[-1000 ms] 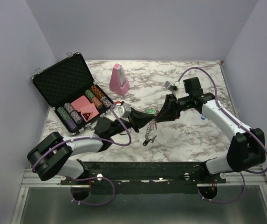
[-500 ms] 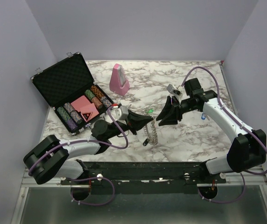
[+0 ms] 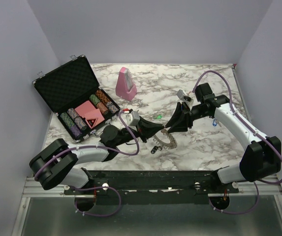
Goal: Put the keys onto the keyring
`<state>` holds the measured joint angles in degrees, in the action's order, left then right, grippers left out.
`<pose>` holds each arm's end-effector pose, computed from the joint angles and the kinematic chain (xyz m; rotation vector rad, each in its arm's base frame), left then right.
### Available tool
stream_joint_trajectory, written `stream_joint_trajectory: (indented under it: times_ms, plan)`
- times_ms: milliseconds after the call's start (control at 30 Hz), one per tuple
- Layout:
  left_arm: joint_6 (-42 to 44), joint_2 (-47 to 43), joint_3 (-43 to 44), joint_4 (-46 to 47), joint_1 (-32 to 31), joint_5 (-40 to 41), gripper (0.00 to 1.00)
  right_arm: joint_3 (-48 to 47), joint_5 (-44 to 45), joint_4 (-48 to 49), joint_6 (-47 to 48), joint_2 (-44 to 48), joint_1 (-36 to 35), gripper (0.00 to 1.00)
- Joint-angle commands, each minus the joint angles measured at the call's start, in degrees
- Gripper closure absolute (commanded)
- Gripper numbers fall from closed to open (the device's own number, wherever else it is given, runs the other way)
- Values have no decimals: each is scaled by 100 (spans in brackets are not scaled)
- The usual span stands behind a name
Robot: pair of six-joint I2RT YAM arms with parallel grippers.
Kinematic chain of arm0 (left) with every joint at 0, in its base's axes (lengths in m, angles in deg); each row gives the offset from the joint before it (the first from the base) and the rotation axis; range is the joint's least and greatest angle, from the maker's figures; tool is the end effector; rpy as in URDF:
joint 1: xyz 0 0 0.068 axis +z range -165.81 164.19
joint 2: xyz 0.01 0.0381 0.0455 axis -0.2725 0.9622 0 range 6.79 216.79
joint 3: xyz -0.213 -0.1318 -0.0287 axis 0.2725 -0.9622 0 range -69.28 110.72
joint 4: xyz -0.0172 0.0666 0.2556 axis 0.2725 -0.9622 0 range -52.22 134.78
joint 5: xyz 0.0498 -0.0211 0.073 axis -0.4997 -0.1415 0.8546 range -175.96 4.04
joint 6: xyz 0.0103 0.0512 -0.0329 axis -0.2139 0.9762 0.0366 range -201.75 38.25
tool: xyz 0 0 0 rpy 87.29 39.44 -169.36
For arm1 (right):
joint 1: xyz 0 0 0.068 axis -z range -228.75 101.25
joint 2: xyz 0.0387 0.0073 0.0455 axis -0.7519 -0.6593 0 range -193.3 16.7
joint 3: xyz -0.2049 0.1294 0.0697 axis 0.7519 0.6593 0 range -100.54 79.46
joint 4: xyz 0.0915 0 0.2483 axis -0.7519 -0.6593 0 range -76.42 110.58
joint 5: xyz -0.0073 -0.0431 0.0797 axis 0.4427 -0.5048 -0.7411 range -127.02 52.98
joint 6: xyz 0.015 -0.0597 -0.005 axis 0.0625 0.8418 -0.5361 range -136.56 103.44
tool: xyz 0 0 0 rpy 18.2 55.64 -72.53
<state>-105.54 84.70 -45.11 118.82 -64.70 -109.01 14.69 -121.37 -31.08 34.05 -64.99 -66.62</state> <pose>0.1665 -0.2184 0.2263 0.6585 1.1942 -1.3287 0.2416 0.1267 0.2656 -1.3490 1.3991 1.5632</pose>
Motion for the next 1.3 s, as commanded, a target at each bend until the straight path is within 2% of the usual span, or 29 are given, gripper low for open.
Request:
stream_joint_trajectory:
  times_ms: [0, 500, 700, 867, 1033, 1167, 1233, 1267]
  plan:
    - [-99, 66, 221, 981, -51, -156, 100, 0, -424, -2, 46, 118, 29, 59]
    - [-135, 102, 185, 1025, -69, -165, 100, 26, -441, 200, -236, 118, 29, 71]
    - [-170, 137, 212, 1051, -69, -182, 100, 44, -397, 305, -323, 118, 38, 81]
    - [-196, 146, 238, 1051, -60, -182, 100, 52, -327, 314, -341, 136, 29, 82]
    - [-196, 146, 256, 1042, -69, -165, 100, -9, -170, 314, -446, 136, 29, 99]
    - [-240, 146, 256, 998, -69, -156, 100, -211, 217, -369, 351, 127, 29, 100]
    - [-284, 119, 238, 937, -60, -156, 99, -281, 305, -441, 397, 118, 38, 100]
    - [-301, 84, 238, 893, -51, -156, 95, -299, 384, -450, 406, 118, 29, 100]
